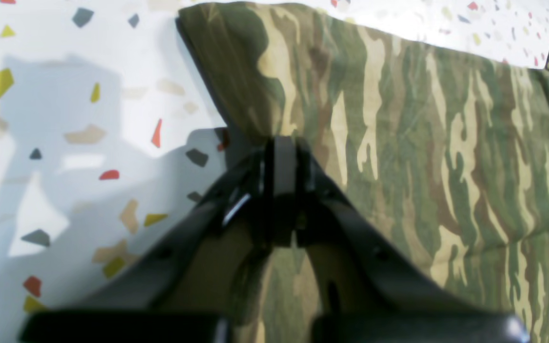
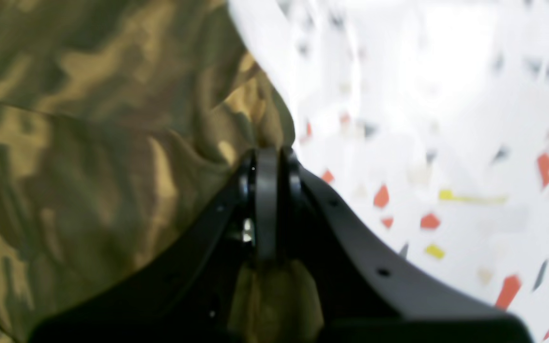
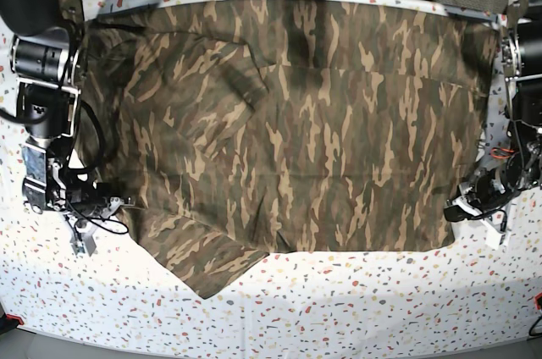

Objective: Fold the T-shirt properly
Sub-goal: 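Lift the hem corners with both grippers, then carry the hem with both grippers toward the collar, folding the shirt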

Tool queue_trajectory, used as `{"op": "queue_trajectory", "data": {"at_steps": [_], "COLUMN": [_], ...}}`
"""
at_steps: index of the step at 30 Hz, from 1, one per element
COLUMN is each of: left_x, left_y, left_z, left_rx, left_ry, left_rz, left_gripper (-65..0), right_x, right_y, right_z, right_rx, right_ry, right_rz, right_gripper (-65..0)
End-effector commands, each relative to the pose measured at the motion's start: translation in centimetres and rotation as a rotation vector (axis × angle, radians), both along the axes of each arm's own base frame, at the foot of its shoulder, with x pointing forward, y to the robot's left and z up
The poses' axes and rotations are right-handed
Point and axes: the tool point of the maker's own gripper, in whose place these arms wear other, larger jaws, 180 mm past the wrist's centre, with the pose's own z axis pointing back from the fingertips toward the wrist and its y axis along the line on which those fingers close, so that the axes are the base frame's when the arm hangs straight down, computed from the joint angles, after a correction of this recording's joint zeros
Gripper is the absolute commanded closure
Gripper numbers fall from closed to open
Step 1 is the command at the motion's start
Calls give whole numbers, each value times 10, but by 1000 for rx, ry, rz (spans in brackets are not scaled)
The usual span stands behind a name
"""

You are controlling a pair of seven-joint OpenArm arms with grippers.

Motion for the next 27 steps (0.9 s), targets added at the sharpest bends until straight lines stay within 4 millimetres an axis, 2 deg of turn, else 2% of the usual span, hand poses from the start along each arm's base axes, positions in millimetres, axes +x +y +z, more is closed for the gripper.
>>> {"op": "queue_trajectory", "data": {"at_steps": [1, 7, 12, 17, 22, 27], "left_x": [18, 21, 23, 20, 7, -19], "left_y": [7, 4, -1, 0, 3, 23], "left_z": [29, 42, 60, 74, 95, 93], "left_rx": [-2, 29, -3, -49, -133, -146], "left_ry": [-74, -74, -79, -65, -75, -61], "left_rz": [6, -38, -65, -84, -142, -139], "left_gripper": [0, 0, 0, 0, 0, 0], "right_x": [20, 17, -3, -23, -37, -50], "right_y": [-3, 7, 9, 21, 37, 46], "right_z": [32, 46, 39, 39, 52, 55], "right_rx": [-5, -3, -54, -101, -146, -178], "right_ry": [-84, -123, -130, -160, -213, -224], "right_rz": [24, 71, 108, 177, 238, 275], "right_gripper": [0, 0, 0, 0, 0, 0]}}
